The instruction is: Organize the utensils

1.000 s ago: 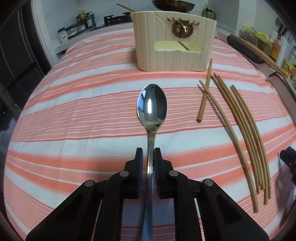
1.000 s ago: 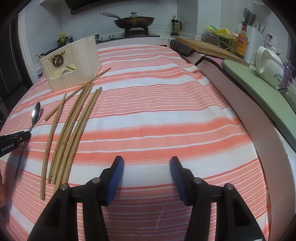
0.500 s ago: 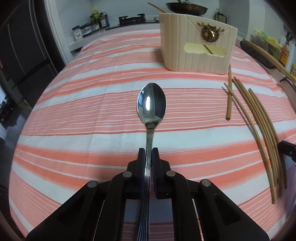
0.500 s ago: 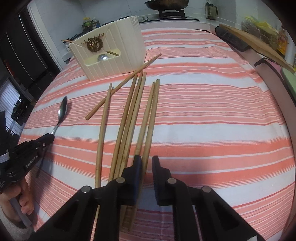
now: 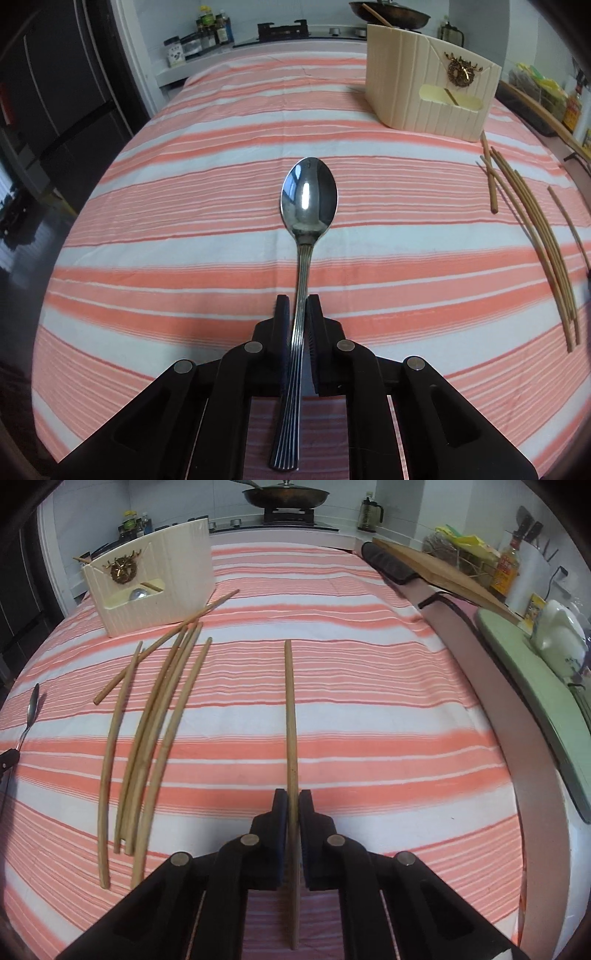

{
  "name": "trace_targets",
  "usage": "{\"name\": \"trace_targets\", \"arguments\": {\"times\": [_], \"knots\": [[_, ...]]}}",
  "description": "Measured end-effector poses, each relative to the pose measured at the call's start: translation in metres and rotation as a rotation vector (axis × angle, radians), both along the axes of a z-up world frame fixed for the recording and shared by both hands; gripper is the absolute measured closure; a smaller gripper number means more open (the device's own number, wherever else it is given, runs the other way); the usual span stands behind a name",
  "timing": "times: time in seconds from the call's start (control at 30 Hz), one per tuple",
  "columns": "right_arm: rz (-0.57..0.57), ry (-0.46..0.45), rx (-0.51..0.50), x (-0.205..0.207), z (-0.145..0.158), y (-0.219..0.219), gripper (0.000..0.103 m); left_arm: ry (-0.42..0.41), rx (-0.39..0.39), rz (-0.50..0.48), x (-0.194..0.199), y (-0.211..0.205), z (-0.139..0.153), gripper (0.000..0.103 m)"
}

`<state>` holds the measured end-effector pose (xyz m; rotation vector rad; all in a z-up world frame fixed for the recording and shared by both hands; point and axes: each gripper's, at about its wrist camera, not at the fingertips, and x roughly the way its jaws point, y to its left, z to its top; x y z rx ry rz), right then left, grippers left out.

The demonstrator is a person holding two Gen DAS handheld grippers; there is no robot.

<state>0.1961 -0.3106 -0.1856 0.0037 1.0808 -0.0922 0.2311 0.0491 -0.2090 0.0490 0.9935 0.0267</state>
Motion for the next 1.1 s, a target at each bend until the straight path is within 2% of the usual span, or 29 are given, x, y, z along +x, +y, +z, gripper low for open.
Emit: {"name": "trace_targets", "arguments": {"times": [0.03,0.07,0.1,0.13,0.17,0.23,0.33,0.4,1.1], "knots": [[0.005,-0.022,-0.002,-0.003,0.001,-0.002,0.095,0.005,-0.016,-0.009,-0.001,0.003,0.000,0.087],[0.016,-0.030,0.000,-0.003,0.001,-0.006,0.085,0.006,-0.021,-0.011,-0.002,0.006,0.000,0.070],[0.026,-0.027,0.008,-0.003,-0.001,-0.007,0.058,0.008,-0.020,-0.007,-0.002,0.008,-0.001,0.056],[0.033,-0.026,0.021,-0.002,-0.003,-0.008,0.044,0.010,-0.018,0.000,-0.001,0.010,-0.002,0.028],[0.041,-0.033,0.032,-0.002,-0.006,-0.008,0.035,0.010,-0.019,0.007,0.001,0.011,-0.003,0.018],[0.061,-0.050,0.024,0.000,-0.010,-0.005,0.033,0.013,-0.028,0.002,0.002,0.011,-0.008,0.016],[0.078,-0.065,0.028,0.004,-0.013,-0.005,0.032,0.005,-0.018,0.027,0.007,0.011,-0.010,0.004],[0.070,-0.081,0.047,0.004,-0.014,-0.008,0.029,0.005,-0.032,0.043,0.010,0.013,-0.013,0.000],[0.069,-0.086,0.053,0.003,-0.015,-0.008,0.027,-0.023,-0.055,0.038,0.006,0.018,-0.014,0.000]]}}
